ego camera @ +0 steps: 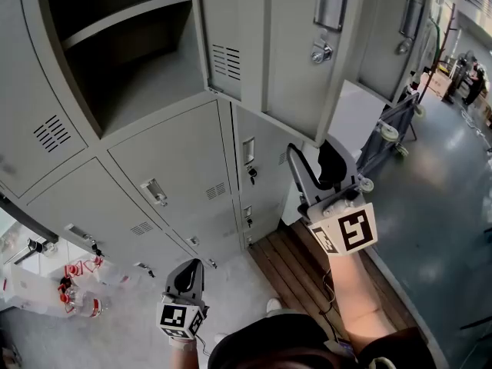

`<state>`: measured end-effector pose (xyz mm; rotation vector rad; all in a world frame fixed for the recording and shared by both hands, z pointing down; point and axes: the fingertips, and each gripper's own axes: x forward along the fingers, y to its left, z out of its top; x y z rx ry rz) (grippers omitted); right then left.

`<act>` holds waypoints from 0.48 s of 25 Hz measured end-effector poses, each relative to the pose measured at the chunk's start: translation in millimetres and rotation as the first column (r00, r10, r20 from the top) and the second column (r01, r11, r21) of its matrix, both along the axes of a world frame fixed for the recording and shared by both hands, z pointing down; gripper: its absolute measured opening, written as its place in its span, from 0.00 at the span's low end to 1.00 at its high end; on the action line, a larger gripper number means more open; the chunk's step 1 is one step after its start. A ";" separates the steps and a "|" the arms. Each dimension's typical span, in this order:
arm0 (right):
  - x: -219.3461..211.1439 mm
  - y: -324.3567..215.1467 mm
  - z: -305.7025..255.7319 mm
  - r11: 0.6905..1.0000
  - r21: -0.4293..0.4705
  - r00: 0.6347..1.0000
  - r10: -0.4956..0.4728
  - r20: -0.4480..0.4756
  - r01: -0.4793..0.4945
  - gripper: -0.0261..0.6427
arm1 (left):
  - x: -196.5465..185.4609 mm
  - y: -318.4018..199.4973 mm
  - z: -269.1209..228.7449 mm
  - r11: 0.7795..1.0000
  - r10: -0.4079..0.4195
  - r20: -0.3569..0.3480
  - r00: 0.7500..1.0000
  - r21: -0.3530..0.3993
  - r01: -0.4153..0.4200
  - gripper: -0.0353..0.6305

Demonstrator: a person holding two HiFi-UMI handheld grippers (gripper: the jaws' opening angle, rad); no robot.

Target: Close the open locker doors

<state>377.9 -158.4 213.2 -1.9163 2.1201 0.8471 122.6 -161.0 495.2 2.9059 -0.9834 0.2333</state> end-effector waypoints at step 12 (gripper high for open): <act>-56.3 5.1 -5.4 1.000 0.008 0.999 -0.023 -0.023 0.023 0.33 | -49.5 12.4 -0.1 1.000 -0.023 0.008 1.000 -0.004 0.023 0.09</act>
